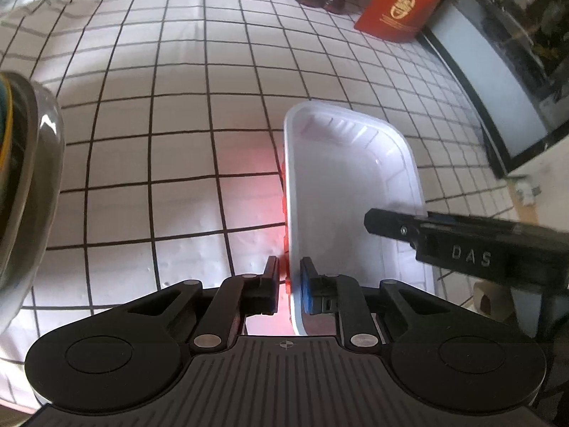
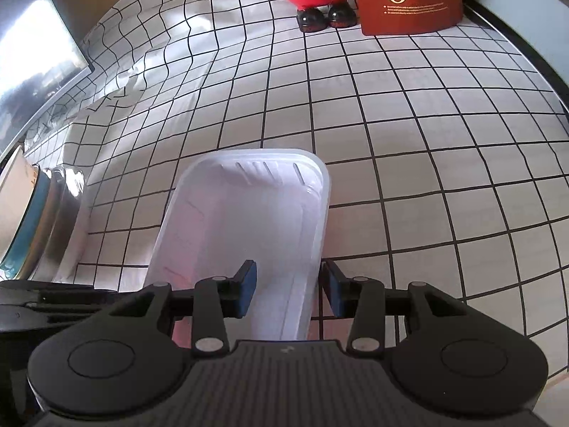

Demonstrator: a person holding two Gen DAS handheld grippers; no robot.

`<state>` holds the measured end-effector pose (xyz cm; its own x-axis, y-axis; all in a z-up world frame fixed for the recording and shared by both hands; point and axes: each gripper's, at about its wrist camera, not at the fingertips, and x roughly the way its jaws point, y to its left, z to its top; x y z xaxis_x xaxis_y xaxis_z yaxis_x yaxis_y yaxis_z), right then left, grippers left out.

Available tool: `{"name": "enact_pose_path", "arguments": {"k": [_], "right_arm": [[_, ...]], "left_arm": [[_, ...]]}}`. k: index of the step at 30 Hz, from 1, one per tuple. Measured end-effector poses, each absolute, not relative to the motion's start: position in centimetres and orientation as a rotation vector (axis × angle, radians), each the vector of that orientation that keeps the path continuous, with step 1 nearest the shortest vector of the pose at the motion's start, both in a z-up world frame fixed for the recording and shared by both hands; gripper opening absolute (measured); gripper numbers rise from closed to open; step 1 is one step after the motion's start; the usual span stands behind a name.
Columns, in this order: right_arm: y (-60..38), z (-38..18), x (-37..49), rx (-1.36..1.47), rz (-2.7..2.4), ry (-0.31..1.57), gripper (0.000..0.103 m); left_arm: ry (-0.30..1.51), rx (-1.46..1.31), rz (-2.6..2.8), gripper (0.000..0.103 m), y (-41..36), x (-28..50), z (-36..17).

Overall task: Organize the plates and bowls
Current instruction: 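Lift the white tray with both tools and carry it toward the bowl stack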

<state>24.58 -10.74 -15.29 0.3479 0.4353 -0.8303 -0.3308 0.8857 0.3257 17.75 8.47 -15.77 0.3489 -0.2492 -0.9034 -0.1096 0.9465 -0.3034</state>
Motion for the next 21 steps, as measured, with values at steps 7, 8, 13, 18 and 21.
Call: {"name": "enact_pose_path", "arguments": {"k": [7,8,13,18,21], "right_arm": [[-10.4,-15.4,24.5,0.087,0.497,1.097,0.042],[-10.4,-15.4,24.5,0.084,0.497,1.095,0.042],[-10.2,-15.4,24.5,0.087,0.494,1.094,0.043],[-9.7,-15.3,24.3,0.082,0.509,1.094,0.043],[-9.7,-15.3,24.1,0.091,0.522,1.099,0.043]], "left_arm": [[1.214,-0.33,-0.105,0.018,8.3,17.5,-15.7],[1.213,-0.331,-0.106,0.018,8.3,17.5,-15.7],[1.215,-0.329,-0.111,0.018,8.3,17.4,-15.7],[1.216,-0.348,-0.113,0.018,8.4,17.1,-15.6],[1.217,-0.374,-0.102,0.018,8.8,16.8,-15.6]]}}
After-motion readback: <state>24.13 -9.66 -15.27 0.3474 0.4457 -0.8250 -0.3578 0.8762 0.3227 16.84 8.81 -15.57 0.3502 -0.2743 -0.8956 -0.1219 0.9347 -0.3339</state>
